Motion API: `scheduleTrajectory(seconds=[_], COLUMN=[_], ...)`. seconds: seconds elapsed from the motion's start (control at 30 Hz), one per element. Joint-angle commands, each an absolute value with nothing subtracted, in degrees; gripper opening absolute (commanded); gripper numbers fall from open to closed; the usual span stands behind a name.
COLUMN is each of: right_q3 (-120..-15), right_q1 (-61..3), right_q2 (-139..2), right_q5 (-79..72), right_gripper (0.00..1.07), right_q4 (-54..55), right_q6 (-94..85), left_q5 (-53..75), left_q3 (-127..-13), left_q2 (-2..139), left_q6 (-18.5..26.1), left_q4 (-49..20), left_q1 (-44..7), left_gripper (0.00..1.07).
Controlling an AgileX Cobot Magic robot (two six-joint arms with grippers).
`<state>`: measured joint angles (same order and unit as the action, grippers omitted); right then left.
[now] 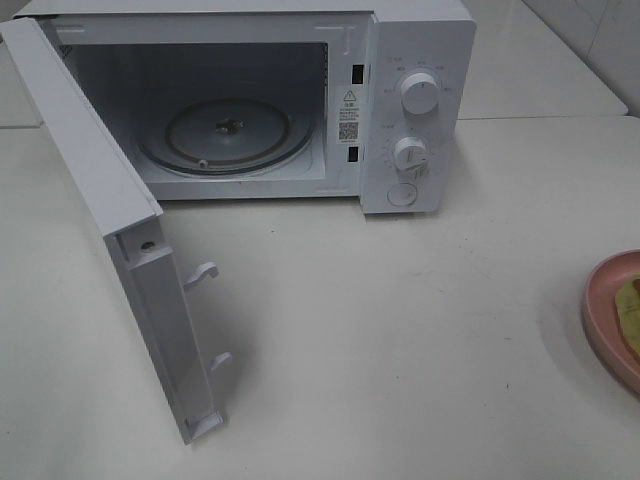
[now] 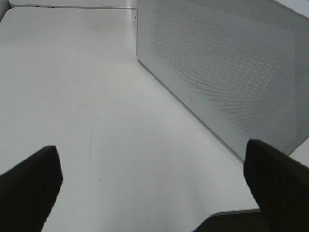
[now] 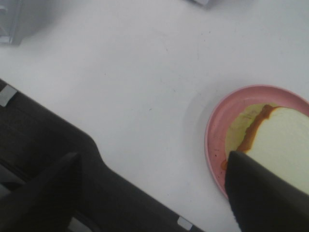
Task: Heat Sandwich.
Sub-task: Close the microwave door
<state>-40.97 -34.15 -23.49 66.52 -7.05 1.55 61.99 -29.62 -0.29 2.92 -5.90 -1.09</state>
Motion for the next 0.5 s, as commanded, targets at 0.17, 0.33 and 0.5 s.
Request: scheduleTrajectory(seconds=[0.17, 0.33, 0.5], right_q3=[-37.13, -34.84, -32.83], right_q1=[-28.07, -21.83, -16.84], right_q2=[-16.62, -12.95, -9.85], right_q5=[66.92, 64.63, 62.40], right_gripper=[0.77, 0.76, 0.76], right_q4=[-7.45, -6.65, -5.39], right_q6=[1.83, 1.83, 1.83], left_q5=[61.25, 61.25, 61.25], left_q3=[-29.45, -29.45, -29.45], left_q2=[-0.57, -0.57, -0.57], left_q6=[2.69, 2.69, 2.69], left_q4=[-6.36, -6.36, -6.36], left_q1=[-0.97, -0.97, -0.97], left_gripper=[0.97, 0.97, 0.97])
